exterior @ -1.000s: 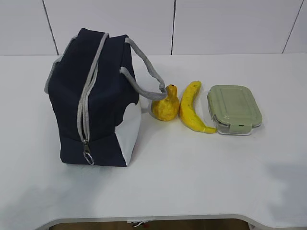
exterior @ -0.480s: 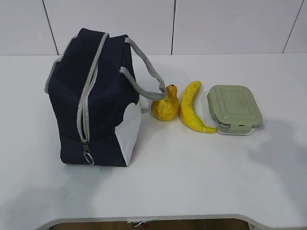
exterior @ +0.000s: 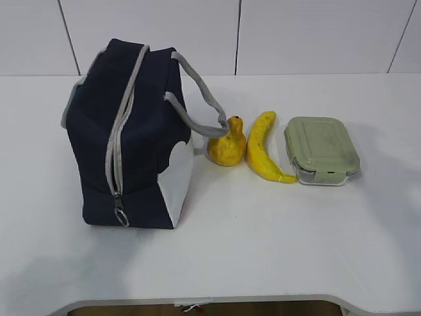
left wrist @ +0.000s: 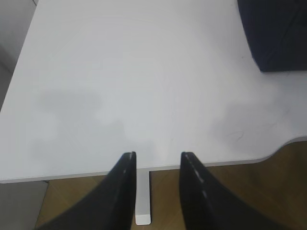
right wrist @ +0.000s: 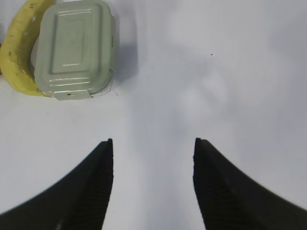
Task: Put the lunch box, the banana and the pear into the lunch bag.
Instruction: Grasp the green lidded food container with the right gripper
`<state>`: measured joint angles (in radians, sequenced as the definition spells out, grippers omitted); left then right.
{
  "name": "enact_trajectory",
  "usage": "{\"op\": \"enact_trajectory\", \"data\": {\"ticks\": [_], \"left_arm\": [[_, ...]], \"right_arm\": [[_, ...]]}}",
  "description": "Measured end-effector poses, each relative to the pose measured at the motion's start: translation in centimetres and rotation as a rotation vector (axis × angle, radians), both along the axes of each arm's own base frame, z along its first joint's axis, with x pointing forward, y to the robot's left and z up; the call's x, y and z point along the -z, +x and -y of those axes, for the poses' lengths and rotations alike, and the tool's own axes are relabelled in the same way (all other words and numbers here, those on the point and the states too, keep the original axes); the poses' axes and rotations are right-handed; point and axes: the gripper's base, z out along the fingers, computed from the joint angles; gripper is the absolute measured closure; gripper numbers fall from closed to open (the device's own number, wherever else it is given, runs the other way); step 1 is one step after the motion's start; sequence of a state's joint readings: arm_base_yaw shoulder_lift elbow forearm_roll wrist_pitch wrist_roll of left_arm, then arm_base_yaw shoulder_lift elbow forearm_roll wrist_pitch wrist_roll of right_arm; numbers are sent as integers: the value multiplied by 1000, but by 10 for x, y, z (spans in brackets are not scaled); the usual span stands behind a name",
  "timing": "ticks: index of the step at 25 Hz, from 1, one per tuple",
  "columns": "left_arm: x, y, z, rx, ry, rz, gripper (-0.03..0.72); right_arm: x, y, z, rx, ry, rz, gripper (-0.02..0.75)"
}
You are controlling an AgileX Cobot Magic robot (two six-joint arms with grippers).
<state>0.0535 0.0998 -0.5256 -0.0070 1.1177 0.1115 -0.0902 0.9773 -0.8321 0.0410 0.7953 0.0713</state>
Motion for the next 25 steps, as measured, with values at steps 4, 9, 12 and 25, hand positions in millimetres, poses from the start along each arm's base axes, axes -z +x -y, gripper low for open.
{"op": "enact_trajectory", "data": {"ticks": [4,9,12,25], "left_arm": [[0,0,0,0,0,0,450],[0,0,0,0,0,0,450],[0,0,0,0,0,0,450],[1,14,-1,0,-5,-90,449]], "right_arm": [[4,36,1,1,41,-54,304],[5,74,-3,-71,89,-78,304],[10,94,-8,-151,146,-106,304],[55,156,32,-379,650,-207,303]]}}
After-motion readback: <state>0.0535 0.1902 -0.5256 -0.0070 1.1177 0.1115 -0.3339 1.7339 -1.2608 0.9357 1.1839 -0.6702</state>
